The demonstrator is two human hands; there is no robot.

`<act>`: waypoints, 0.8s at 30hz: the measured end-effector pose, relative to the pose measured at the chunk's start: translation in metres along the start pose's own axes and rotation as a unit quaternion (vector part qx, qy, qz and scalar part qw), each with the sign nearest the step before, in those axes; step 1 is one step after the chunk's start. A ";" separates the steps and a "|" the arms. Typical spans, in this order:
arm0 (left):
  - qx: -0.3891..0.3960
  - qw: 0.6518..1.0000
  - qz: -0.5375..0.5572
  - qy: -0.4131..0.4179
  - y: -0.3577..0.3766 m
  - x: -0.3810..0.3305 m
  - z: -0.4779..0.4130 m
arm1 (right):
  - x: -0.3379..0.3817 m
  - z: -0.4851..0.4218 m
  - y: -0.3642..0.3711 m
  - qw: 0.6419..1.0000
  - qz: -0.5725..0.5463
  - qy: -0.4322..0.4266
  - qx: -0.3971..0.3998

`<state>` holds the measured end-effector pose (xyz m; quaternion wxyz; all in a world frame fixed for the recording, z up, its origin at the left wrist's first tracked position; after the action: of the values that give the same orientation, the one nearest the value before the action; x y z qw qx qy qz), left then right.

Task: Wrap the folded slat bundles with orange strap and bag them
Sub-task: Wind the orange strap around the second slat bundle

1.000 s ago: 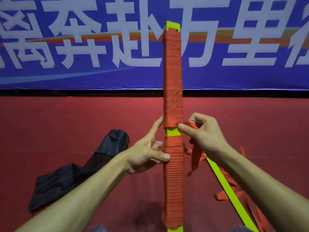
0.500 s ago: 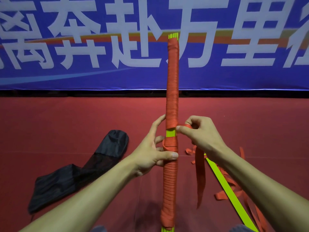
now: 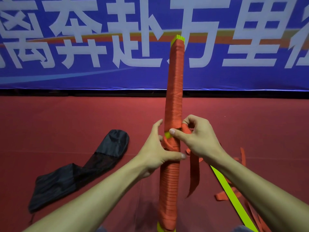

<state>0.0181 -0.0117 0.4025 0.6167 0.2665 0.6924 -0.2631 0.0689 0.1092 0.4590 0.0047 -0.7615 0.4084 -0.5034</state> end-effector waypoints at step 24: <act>0.097 0.986 0.137 -0.001 0.005 -0.001 0.007 | 0.002 -0.005 -0.016 1.000 0.008 -0.030 -0.002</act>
<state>0.0267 -0.0125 0.4029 0.6189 0.4176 0.6196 -0.2423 0.0757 0.1203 0.4699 0.0191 -0.7730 0.4152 -0.4794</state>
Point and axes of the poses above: each hand's wrist, its own z-axis away from the middle knuckle, its own y-axis out of the palm, x = y × z, the point moved 9 cm from there along -z, towards the middle knuckle, and after that the axes turned 2 degrees about -y, right-handed, at the moved point
